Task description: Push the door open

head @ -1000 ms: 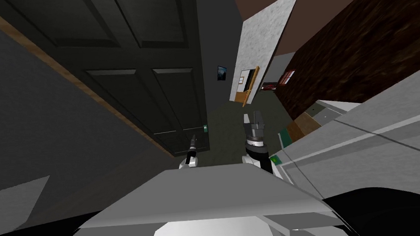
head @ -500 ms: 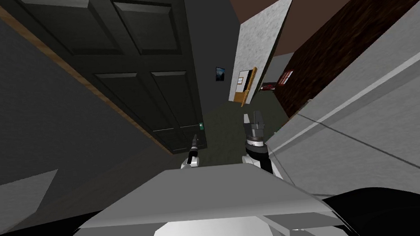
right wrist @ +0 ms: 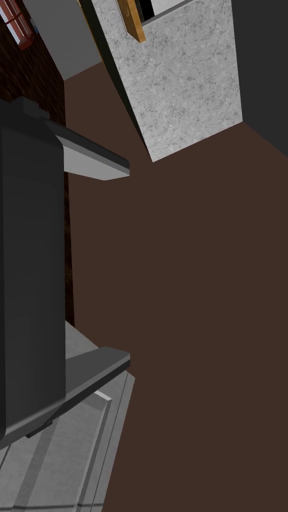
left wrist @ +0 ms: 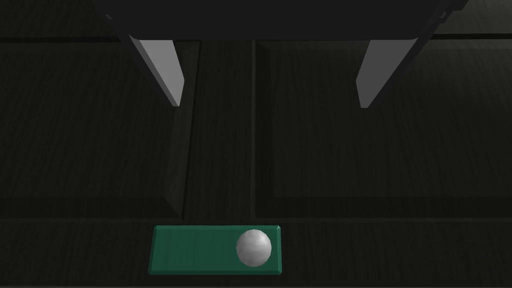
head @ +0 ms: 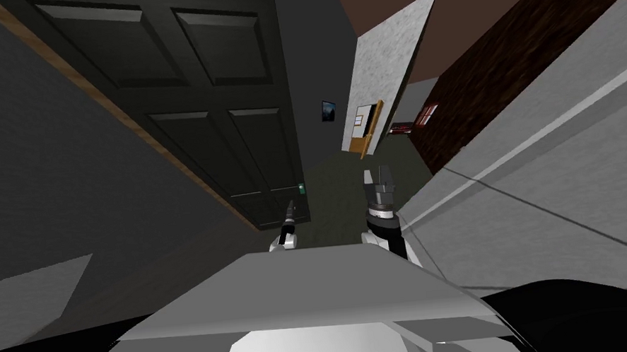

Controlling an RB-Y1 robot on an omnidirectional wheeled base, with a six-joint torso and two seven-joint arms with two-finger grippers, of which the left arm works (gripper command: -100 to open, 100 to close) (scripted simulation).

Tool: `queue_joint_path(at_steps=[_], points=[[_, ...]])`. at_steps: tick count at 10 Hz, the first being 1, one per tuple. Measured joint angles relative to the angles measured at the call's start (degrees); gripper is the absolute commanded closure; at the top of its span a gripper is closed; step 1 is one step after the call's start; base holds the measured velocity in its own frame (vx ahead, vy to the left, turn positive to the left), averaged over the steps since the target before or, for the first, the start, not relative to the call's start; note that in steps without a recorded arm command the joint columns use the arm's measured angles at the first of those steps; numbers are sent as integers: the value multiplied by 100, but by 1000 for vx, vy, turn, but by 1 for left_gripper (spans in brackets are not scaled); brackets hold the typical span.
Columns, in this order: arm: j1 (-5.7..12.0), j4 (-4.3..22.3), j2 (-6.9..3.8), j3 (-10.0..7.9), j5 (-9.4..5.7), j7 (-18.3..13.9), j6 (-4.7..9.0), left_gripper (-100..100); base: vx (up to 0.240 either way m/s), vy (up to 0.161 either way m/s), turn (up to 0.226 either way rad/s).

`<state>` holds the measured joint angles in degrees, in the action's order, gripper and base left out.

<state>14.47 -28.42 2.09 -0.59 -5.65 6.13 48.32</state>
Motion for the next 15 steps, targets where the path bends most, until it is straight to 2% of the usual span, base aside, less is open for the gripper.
queue_joint_path(at_steps=[3, 4, 5, 6, 8, 9, 10, 12, 13, 15], points=[[6, 3, -117, -5, -3, 1, -3, -100, 62, 190, -1], [114, 207, -163, -26, -18, -2, 87, -100, 84, 142, -6], [141, 277, -230, -32, -23, -10, 145, -100, 96, 98, -2], [69, 143, -254, -22, -14, -6, 95, -100, 114, 133, 3], [32, 55, -389, -19, -12, -7, 34, -100, 141, 136, -14], [78, 167, -454, -32, -20, 6, 87, -100, 150, 110, -12], [52, 115, -542, -31, -19, 6, 81, -100, 163, 71, -23], [-51, -70, -710, -36, -18, 26, -10, -100, 227, 5, -31], [30, 70, -751, -58, -32, 36, 47, -100, 145, -74, -20], [29, 66, -760, -74, -40, 53, 65, -100, 107, -134, -16]])
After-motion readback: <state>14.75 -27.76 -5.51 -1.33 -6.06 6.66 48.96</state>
